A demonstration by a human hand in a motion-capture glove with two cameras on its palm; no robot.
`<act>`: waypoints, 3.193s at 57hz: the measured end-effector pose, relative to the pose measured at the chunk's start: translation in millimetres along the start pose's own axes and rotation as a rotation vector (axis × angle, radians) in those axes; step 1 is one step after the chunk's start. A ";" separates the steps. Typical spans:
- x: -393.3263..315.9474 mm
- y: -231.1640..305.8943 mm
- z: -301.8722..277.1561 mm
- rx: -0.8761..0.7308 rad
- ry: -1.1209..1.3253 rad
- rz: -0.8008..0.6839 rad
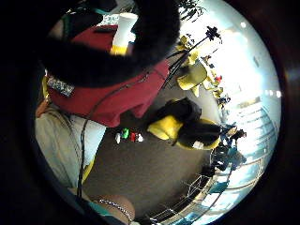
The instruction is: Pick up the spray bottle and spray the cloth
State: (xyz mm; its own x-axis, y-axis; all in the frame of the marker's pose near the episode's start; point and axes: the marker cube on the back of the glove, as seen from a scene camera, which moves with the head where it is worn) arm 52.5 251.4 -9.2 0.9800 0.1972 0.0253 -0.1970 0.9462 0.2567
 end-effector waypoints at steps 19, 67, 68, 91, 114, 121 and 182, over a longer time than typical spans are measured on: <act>51.7 93.6 -21.1 0.115 0.021 0.130; 78.0 32.2 81.6 0.409 -0.889 0.595; 79.0 27.9 83.0 0.420 -0.898 0.610; 100.5 -41.2 98.1 0.789 -0.895 0.793; 91.5 -51.2 98.7 0.693 -0.864 0.707; 90.9 -49.0 94.7 0.662 -0.757 0.703; 36.9 116.6 40.9 0.140 -0.172 0.428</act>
State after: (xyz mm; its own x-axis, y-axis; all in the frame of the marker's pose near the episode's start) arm 66.8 358.5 61.3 0.8041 0.5052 0.3132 -0.5899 0.7432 0.3158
